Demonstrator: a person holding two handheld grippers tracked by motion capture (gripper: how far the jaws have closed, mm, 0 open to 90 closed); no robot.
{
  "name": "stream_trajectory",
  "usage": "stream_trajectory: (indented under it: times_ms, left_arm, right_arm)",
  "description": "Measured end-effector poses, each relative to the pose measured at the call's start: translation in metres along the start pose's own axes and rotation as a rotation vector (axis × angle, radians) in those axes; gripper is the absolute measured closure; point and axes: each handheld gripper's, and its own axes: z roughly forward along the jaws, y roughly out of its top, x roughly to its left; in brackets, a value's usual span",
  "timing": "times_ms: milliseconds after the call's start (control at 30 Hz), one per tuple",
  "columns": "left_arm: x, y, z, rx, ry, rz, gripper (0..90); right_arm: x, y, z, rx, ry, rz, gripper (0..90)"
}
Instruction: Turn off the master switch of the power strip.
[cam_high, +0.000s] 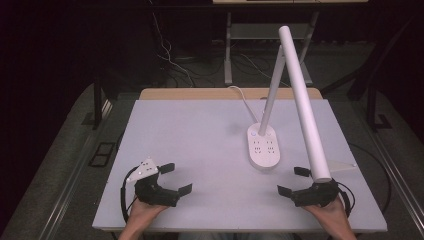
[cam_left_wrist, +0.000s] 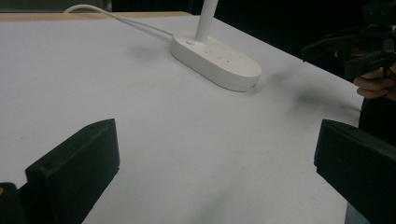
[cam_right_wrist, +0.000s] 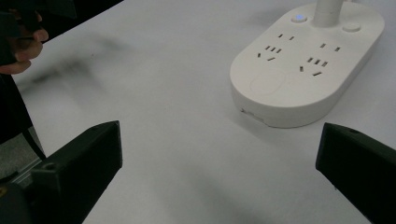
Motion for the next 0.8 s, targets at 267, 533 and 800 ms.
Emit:
stream_trajectory:
  times_ms: [267,533,800]
  left_arm:
    - [-0.001,-0.0002,0.0003,0.003,-0.007,-0.002,0.0]
    - [-0.0005,0.0004,0.0002,0.011,-0.003,-0.006,0.0]
    - [0.0009,0.0023,0.0002,0.026,-0.011,-0.002,0.0]
  right_arm:
    - [-0.0011,-0.0003,-0.0002,0.011,0.0,0.001,0.0]
    - [-0.0021,-0.0008,0.0001,0.017,-0.001,-0.004,0.0]
    - [-0.0033,-0.0016,-0.001,0.019,-0.004,0.001,0.0]
